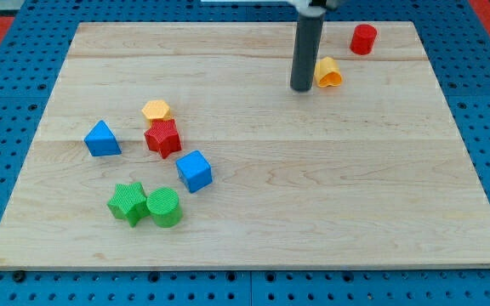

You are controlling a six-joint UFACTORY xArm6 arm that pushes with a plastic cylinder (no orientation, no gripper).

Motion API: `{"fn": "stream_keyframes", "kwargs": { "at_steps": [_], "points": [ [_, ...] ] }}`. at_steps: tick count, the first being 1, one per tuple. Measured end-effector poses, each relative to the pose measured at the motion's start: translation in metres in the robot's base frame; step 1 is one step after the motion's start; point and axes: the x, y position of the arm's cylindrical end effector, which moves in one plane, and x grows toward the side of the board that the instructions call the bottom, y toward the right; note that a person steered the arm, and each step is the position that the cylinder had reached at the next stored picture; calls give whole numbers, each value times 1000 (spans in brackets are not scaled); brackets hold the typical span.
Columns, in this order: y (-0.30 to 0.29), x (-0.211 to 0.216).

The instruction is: Push the green star to the bottom of the blue cube

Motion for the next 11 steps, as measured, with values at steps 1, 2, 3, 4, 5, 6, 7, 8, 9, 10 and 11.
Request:
{"fn": "stream_keyframes", "kwargs": {
  "at_steps": [1, 2, 3, 4, 5, 6, 7, 8, 9, 10, 11],
  "points": [
    [-73, 92],
    [-125, 166],
    [-124, 225],
    [-163, 237],
    [-232, 230],
    [-255, 213],
    [-247, 184],
    [-238, 162],
    [-191, 158],
    [-152, 154],
    [-146, 127]
  ]
}}
